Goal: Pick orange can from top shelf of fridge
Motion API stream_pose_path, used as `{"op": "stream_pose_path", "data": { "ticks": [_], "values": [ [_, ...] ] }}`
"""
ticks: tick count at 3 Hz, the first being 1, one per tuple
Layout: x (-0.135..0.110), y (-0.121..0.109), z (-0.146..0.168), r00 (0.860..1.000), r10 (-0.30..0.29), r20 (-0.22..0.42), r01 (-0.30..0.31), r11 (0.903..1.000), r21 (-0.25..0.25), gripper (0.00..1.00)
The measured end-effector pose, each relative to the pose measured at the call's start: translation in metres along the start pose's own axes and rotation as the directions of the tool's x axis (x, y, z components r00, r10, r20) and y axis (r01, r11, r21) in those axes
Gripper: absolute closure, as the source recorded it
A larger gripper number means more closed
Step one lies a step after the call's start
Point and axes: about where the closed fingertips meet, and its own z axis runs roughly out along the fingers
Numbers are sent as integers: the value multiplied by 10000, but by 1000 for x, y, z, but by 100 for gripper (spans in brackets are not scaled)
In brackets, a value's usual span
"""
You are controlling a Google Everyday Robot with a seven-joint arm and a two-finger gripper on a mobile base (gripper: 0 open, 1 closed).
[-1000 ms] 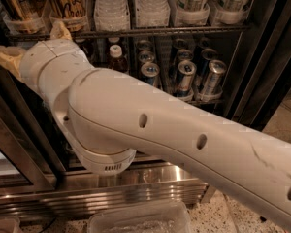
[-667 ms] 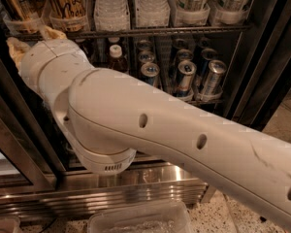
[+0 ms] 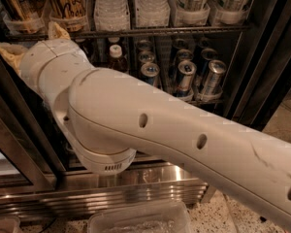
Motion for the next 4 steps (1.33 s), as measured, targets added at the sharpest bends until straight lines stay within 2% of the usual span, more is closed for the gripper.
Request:
{"op": "stream_pose_path", "data": {
  "ticks": [1,2,3,4],
  "values": [
    [-1,1,0,10000,-64,1,64,10000,-14,51],
    [-2,2,2,9999,-163,12,163,9998,-65,37],
    [-1,1,10,9998,-194,-18,193,9995,-253,29],
    [-2,-4,16,9997,-234,0,234,9992,-329,29]
  ]
}}
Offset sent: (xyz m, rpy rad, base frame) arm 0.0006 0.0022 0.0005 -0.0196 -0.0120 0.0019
